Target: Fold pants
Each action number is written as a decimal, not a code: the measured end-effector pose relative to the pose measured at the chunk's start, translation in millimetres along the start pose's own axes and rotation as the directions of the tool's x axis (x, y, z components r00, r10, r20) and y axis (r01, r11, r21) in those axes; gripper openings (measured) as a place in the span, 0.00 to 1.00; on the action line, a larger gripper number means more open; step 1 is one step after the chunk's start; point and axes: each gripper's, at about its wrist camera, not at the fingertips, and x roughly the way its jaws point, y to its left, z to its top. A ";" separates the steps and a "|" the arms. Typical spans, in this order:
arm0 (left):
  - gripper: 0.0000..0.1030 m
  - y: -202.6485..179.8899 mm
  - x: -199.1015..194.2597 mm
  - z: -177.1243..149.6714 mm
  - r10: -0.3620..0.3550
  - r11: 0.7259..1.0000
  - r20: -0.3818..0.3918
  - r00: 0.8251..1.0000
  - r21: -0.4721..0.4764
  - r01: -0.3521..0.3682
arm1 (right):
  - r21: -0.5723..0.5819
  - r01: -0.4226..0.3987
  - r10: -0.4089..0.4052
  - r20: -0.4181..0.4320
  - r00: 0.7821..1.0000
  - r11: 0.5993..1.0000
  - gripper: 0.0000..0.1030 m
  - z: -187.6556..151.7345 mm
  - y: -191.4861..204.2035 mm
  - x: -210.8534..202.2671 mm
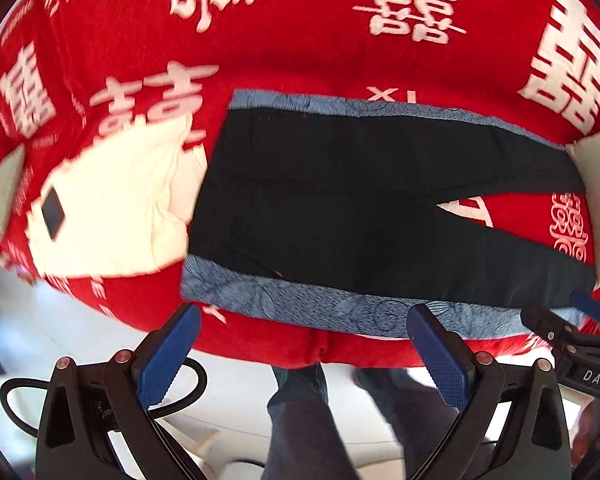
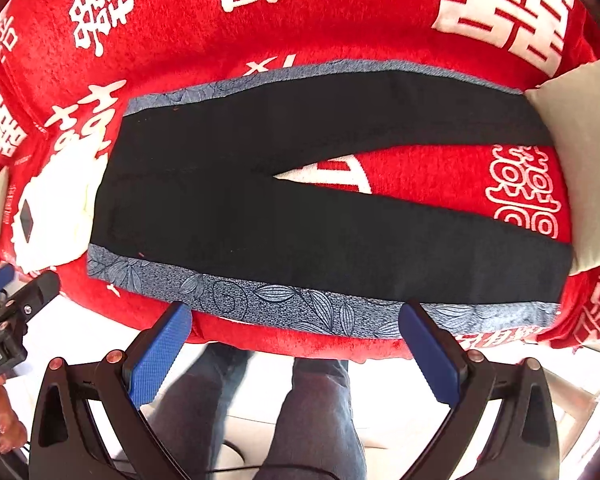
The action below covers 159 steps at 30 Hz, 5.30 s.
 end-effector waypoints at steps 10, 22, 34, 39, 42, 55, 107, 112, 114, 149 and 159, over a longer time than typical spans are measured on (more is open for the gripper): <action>1.00 50.7 94.3 -25.2 -0.142 0.980 -0.090 0.986 -0.156 0.127 | 0.260 -0.438 0.443 0.040 0.895 0.861 1.00 -38.3 -28.3 66.5; 1.00 86.1 190.9 -56.4 -0.320 0.928 -0.078 0.944 -0.229 0.295 | 0.459 -0.676 0.719 0.107 0.687 0.577 0.63 -105.2 -19.8 208.3; 1.00 83.8 210.6 -50.5 -0.411 0.886 -0.065 0.909 -0.265 0.381 | 0.468 -0.801 0.767 0.329 0.550 0.374 0.58 -102.3 -45.9 214.6; 1.00 81.6 208.0 -44.6 -0.465 0.848 -0.052 0.884 -0.315 0.427 | 0.455 -0.827 0.784 0.356 0.508 0.330 0.19 -87.6 -50.9 195.6; 1.00 90.1 207.6 -40.9 -0.504 0.810 -0.029 0.863 -0.363 0.461 | 0.434 -0.842 0.797 0.356 0.487 0.321 0.17 -78.8 -45.6 179.7; 0.20 111.4 202.8 -11.7 -0.406 0.847 -0.010 0.914 -0.380 0.372 | 0.563 -0.719 0.714 0.294 0.635 0.407 0.06 -82.6 -50.0 188.2; 0.83 -99.2 159.0 141.4 -0.151 0.982 -0.043 0.988 0.110 0.155 | 0.106 -0.252 0.244 0.079 0.966 0.962 0.78 145.7 -143.4 86.1; 0.83 -166.5 149.4 108.9 -0.281 0.926 -0.120 0.952 0.228 0.302 | 0.288 -0.196 0.188 0.055 0.981 0.937 0.78 40.2 -196.1 78.3; 0.83 -187.8 148.0 101.6 -0.331 0.898 -0.139 0.933 0.257 0.356 | 0.384 -0.185 0.173 0.066 0.983 0.905 0.78 -5.3 -215.8 72.5; 0.21 -286.4 131.3 115.0 -0.443 0.848 -0.195 0.875 0.226 0.480 | 0.418 -0.633 0.501 0.389 0.773 0.652 0.03 -48.6 -360.6 -1.9; 0.21 -334.2 116.4 235.6 -0.326 0.926 0.047 0.944 0.217 0.309 | 0.309 -0.449 0.358 0.309 0.881 0.838 0.03 164.0 -441.7 -7.7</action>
